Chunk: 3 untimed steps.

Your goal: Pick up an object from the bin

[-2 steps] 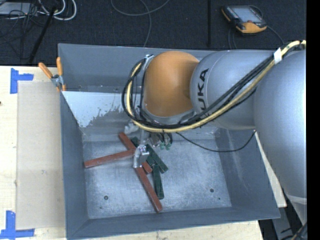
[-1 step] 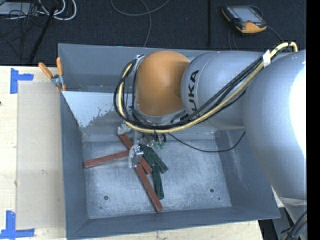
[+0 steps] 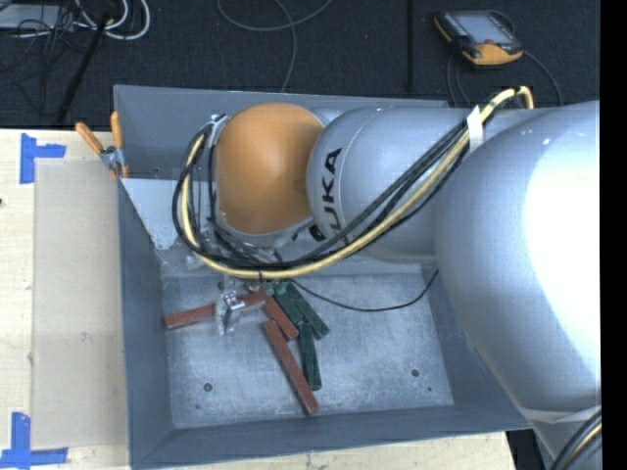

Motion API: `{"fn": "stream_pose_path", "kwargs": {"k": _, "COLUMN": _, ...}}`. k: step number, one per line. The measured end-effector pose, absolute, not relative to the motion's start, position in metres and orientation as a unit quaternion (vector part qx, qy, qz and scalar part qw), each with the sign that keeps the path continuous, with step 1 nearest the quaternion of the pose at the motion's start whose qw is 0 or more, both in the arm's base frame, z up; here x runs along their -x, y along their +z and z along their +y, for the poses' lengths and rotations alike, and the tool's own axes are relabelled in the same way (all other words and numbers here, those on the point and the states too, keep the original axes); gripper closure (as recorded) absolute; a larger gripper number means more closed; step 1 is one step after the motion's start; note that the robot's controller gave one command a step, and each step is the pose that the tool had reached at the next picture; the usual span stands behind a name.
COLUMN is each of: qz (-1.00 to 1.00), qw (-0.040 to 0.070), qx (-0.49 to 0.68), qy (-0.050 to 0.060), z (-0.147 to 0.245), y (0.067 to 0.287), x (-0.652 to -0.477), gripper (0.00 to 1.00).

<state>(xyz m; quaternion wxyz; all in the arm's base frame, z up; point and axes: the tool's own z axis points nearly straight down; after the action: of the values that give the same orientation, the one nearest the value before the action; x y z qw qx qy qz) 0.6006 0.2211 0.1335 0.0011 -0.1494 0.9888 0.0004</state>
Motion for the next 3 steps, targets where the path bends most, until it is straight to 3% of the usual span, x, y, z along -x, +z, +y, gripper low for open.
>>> {"fn": "stream_pose_path", "kwargs": {"k": 1, "qz": 0.995, "qw": 0.002, "qx": 0.095, "qy": 0.001, "z": 0.2160, "y": 0.0801, "x": -0.6186, "gripper": 0.00}}
{"fn": "stream_pose_path", "kwargs": {"k": 2, "qz": 0.996, "qw": 0.000, "qx": 0.092, "qy": 0.000, "z": 0.2138, "y": 0.0783, "x": -0.6178, "gripper": 1.00}}
{"fn": "stream_pose_path", "kwargs": {"k": 3, "qz": 0.996, "qw": 0.000, "qx": 0.092, "qy": 0.000, "z": 0.2137, "y": 0.0783, "x": -0.6178, "gripper": 1.00}}
